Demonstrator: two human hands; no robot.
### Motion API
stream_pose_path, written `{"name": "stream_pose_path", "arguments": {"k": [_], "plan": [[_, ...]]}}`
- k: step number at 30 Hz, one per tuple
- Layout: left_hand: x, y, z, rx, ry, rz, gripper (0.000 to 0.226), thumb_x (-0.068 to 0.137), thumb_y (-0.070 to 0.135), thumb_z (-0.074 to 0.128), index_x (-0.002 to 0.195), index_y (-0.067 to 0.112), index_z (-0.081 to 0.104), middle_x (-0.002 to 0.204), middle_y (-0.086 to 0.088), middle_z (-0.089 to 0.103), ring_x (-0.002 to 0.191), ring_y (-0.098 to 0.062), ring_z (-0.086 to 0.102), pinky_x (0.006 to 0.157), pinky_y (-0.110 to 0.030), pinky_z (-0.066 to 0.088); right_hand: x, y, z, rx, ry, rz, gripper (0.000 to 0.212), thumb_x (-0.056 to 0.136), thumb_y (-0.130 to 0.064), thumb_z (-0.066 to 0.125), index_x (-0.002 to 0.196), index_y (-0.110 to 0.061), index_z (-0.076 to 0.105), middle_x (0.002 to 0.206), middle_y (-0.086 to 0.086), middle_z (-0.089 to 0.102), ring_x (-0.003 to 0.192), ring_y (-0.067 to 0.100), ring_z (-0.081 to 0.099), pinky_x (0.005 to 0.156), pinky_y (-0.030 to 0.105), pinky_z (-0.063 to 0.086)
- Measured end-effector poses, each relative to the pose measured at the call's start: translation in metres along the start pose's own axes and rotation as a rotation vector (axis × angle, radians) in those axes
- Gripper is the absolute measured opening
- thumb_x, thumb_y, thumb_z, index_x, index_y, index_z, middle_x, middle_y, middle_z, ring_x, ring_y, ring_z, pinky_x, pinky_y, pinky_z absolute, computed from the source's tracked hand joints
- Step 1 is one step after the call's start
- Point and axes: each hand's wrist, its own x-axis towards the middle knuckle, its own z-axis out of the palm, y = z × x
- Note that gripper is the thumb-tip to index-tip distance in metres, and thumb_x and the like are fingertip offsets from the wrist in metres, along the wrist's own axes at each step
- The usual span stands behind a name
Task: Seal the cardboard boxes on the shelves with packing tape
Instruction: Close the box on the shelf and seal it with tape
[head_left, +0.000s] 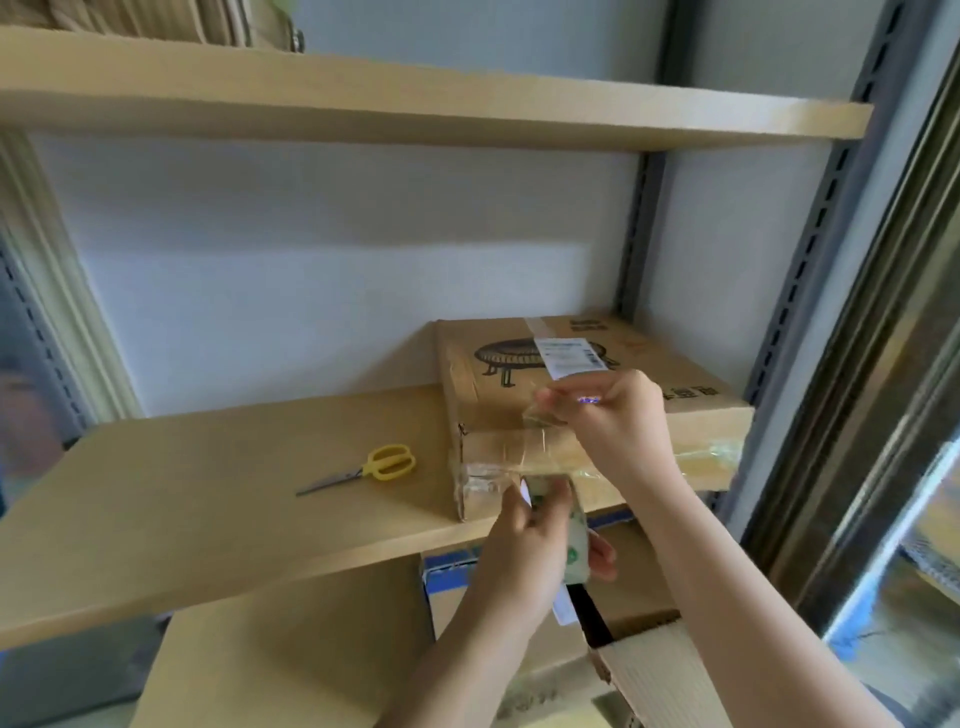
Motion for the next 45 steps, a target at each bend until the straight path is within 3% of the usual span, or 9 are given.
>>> {"name": "stream_pose_path", "arguments": {"k": [4, 8, 11, 15, 22, 29, 35, 39, 45], "plan": [[0.007, -0.003, 0.001, 0.013, 0.047, 0.009, 0.036, 0.105, 0.039, 0.040, 0.127, 0.011, 0.045, 0.078, -0.004, 0.077, 0.061, -0.009, 0.071, 0.049, -0.012, 0.049, 0.021, 0.012, 0.005, -0.112, -0.028, 0.031, 0.008, 0.082, -0.024, 0.077, 0.077, -0.028, 0.081, 0.067, -0.012, 0.073, 0.072, 0.012, 0.071, 0.073, 0.038, 0.059], [0.018, -0.005, 0.015, 0.043, 0.088, -0.066, 0.049, 0.095, 0.064, 0.041, 0.107, 0.018, 0.054, 0.090, -0.010, 0.076, 0.084, -0.023, 0.074, 0.085, -0.037, 0.058, 0.032, 0.023, 0.007, -0.196, -0.020, 0.046, 0.006, 0.081, -0.032, 0.076, 0.077, -0.035, 0.080, 0.075, -0.016, 0.074, 0.077, 0.008, 0.070, 0.073, 0.038, 0.059], [0.025, -0.007, 0.021, -0.023, 0.055, -0.082, 0.049, 0.103, 0.050, 0.037, 0.120, 0.007, 0.052, 0.088, -0.012, 0.077, 0.078, -0.023, 0.075, 0.076, -0.031, 0.060, 0.035, 0.022, 0.009, -0.327, -0.039, 0.020, 0.006, 0.083, -0.031, 0.075, 0.083, -0.038, 0.077, 0.106, -0.020, 0.071, 0.100, 0.007, 0.064, 0.077, 0.029, 0.055], [0.033, -0.020, 0.025, 0.013, 0.022, -0.041, 0.049, 0.107, 0.037, 0.031, 0.141, 0.002, 0.036, 0.087, -0.006, 0.078, 0.073, -0.012, 0.075, 0.075, -0.021, 0.053, 0.047, 0.017, 0.012, -0.597, -0.112, -0.031, 0.066, 0.084, -0.042, 0.072, 0.141, -0.025, 0.043, 0.136, -0.004, 0.041, 0.116, 0.021, 0.051, 0.074, 0.033, 0.047], [0.025, -0.051, 0.018, 0.174, 0.130, 0.190, 0.051, 0.102, 0.050, 0.034, 0.094, 0.012, 0.067, 0.071, 0.004, 0.076, 0.065, -0.005, 0.071, 0.063, -0.009, 0.048, 0.039, 0.059, -0.036, -0.861, -0.511, -0.606, 0.072, 0.093, -0.074, 0.017, 0.154, -0.036, 0.026, 0.158, -0.017, 0.027, 0.145, 0.014, 0.030, 0.116, 0.041, 0.030], [0.043, -0.127, 0.008, 0.304, 0.238, 0.063, 0.070, 0.100, 0.054, 0.024, 0.076, 0.002, 0.064, 0.057, -0.004, 0.066, 0.053, -0.006, 0.062, 0.062, -0.010, 0.044, 0.026, 0.086, -0.044, -1.251, -0.424, -0.898, 0.126, 0.070, -0.076, 0.062, 0.158, -0.014, -0.002, 0.157, 0.016, 0.028, 0.144, 0.037, 0.029, 0.121, 0.056, 0.013], [0.033, -0.137, 0.026, 0.340, 0.104, 0.176, 0.045, 0.106, 0.036, 0.028, 0.085, 0.013, 0.062, 0.076, 0.024, 0.065, 0.081, 0.002, 0.063, 0.075, -0.003, 0.036, 0.014, 0.091, -0.037, -1.289, -0.352, -0.770, 0.137, 0.064, -0.064, 0.079, 0.157, -0.013, -0.007, 0.146, 0.019, 0.039, 0.131, 0.037, 0.040, 0.107, 0.052, 0.038], [0.033, -0.148, 0.008, 0.349, 0.172, 0.171, 0.048, 0.104, 0.048, 0.029, 0.083, 0.021, 0.062, 0.080, 0.006, 0.072, 0.078, -0.006, 0.066, 0.084, -0.024, 0.048, 0.019, 0.060, -0.057, -1.210, -0.247, -0.736, 0.132, 0.061, -0.061, 0.080, 0.157, -0.006, 0.008, 0.116, 0.006, 0.060, 0.097, 0.023, 0.054, 0.073, 0.033, 0.054], [0.022, -0.141, 0.004, 0.365, 0.210, 0.171, 0.046, 0.106, 0.039, 0.032, 0.083, 0.012, 0.062, 0.074, 0.006, 0.072, 0.070, -0.004, 0.065, 0.074, -0.015, 0.046, 0.000, 0.084, -0.040, -1.399, -0.362, -0.740, 0.142, 0.058, -0.081, 0.068, 0.157, -0.013, -0.008, 0.154, 0.020, 0.030, 0.140, 0.041, 0.031, 0.116, 0.058, 0.025]]}}
